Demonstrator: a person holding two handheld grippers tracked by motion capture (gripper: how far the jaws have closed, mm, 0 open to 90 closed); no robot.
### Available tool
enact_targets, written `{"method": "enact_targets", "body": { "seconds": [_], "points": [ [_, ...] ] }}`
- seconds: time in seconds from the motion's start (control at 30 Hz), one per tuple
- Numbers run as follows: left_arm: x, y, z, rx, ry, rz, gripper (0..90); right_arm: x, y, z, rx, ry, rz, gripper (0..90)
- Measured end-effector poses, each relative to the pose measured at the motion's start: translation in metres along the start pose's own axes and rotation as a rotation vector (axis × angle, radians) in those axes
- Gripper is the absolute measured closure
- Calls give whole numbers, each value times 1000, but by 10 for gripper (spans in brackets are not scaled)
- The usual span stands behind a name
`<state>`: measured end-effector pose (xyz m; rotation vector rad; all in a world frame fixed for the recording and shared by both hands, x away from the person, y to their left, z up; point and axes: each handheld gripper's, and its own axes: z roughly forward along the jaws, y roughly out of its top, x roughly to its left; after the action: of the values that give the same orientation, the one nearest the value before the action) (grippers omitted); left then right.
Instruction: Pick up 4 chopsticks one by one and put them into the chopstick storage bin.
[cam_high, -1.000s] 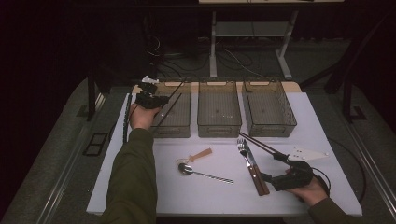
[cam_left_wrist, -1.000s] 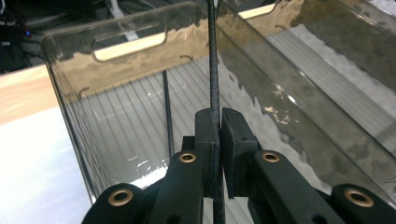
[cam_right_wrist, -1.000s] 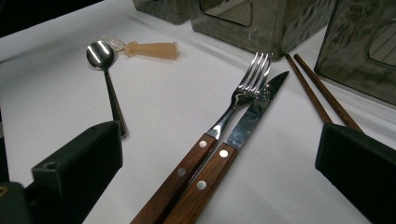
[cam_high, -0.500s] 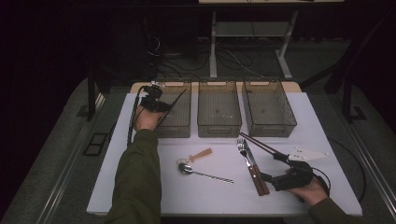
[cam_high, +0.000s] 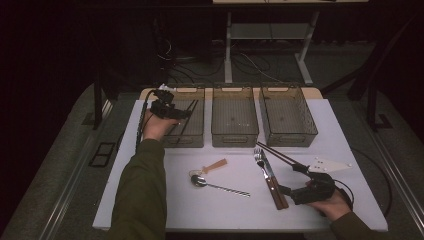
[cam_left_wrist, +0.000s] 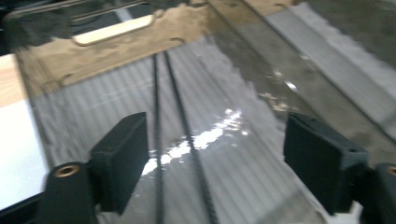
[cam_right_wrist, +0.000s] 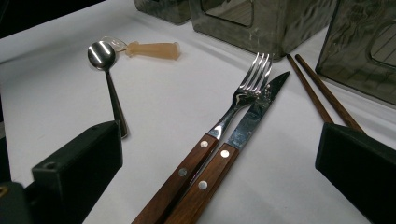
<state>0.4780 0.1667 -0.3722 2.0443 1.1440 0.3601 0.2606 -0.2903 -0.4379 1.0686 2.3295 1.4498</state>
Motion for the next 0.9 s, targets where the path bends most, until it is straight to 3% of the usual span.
{"method": "enact_targets", "body": {
  "seconds": [0.17,0.2,0.27,0.37,0.47,0.53,0.63,0.73,0.9],
  "points": [
    [-5,-1,-10,-34,-64,7,48,0,0,0,0,-4,1,4],
    [-7,-1,-12,-27,-68,35,6,0,0,0,-1,-5,2,4],
    [-11,-2,-19,-27,-58,69,0,-1,0,0,-1,-9,6,4],
    [-18,-6,-28,-48,-94,92,0,-1,0,-1,-6,-11,7,4],
    [-27,-12,-39,-92,-114,95,0,-1,0,-1,-6,-13,6,4],
    [-30,-14,-43,-97,-120,104,0,-1,0,-2,-5,-14,8,4],
    [-41,-28,-52,-91,-123,144,0,-1,0,-2,-7,-17,9,4],
    [-45,-42,-56,-102,-139,136,0,-1,0,-2,-6,-16,8,4],
    [-54,-62,-60,-82,-144,161,4,-1,0,-1,-4,-15,8,4]
  ]
}}
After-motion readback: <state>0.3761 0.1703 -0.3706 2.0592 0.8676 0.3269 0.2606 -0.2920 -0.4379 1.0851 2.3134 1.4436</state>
